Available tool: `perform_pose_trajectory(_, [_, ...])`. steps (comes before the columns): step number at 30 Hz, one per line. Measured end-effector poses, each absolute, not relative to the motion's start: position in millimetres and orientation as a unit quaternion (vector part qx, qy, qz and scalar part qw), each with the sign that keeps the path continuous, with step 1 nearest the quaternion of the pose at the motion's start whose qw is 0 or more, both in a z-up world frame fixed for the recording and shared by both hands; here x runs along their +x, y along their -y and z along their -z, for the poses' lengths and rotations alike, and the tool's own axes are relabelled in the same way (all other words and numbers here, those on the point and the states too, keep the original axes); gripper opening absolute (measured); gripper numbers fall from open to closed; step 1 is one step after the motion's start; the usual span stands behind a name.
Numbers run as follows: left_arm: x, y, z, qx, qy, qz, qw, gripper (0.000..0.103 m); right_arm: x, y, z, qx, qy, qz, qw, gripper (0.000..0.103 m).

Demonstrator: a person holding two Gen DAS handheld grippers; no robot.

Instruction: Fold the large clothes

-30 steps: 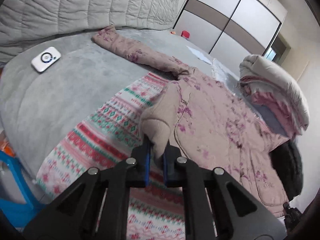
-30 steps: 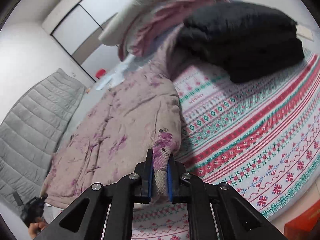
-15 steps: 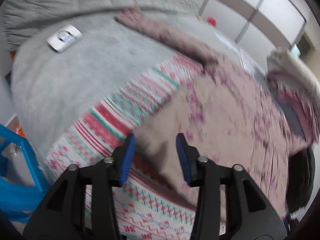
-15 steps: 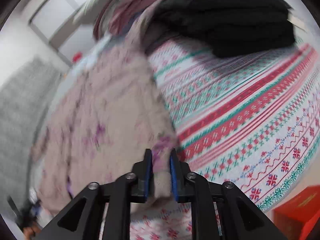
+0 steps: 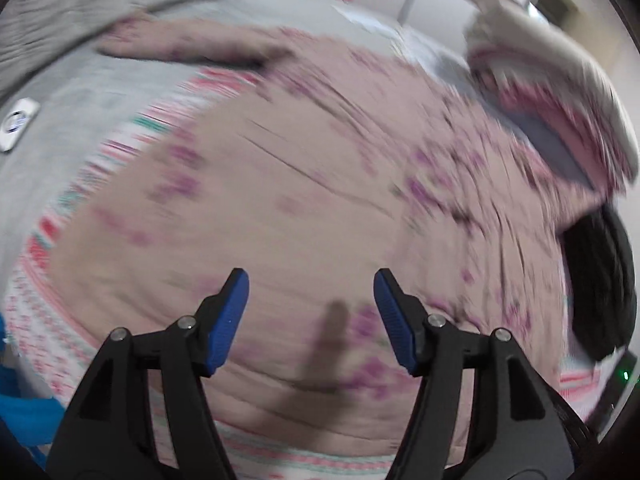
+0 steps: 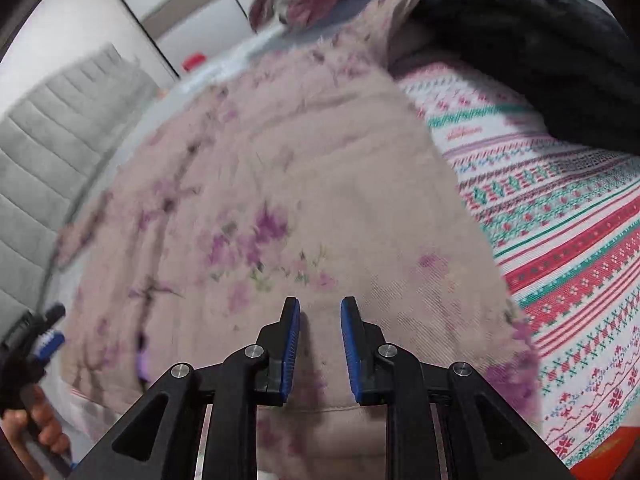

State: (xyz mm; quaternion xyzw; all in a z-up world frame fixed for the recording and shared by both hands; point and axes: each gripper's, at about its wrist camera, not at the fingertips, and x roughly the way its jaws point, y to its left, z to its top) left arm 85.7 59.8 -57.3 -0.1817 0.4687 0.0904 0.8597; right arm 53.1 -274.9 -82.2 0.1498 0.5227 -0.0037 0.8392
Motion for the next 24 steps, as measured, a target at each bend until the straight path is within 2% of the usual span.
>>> perform_pose_trajectory(3, [101, -34, 55, -0.193, -0.49, -0.061, 0.848, 0.066, 65, 277, 89, 0.168, -0.528, 0.01, 0.832, 0.022])
perform_pose_trajectory(8, [134, -8, 15, -0.212, -0.478, -0.026, 0.852, 0.066, 70, 284, 76, 0.189, -0.491, 0.014, 0.85, 0.022])
perform_pose_trajectory(11, [160, 7, -1, -0.201, -0.462, -0.003, 0.864, 0.081, 79, 289, 78, 0.193, -0.487, 0.025, 0.852, 0.022])
perform_pose_trajectory(15, [184, 11, 30, -0.147, -0.452, -0.015, 0.88, 0.081, 82, 292, 81, 0.21, -0.482, 0.018, 0.85, 0.022])
perform_pose_trajectory(19, [207, -7, 94, -0.151, -0.535, -0.042, 0.83, 0.08, 81, 309, 80, 0.246, -0.476, 0.005, 0.844, 0.022])
perform_pose_trajectory(22, [207, -23, 81, -0.178, -0.497, -0.037, 0.849, 0.081, 104, 324, 70, 0.25, -0.475, 0.011, 0.844, 0.022])
perform_pose_trajectory(24, [210, -30, 74, -0.176, -0.484, -0.039, 0.856, 0.081, 134, 338, 49, 0.229, -0.463, 0.021, 0.856, 0.027])
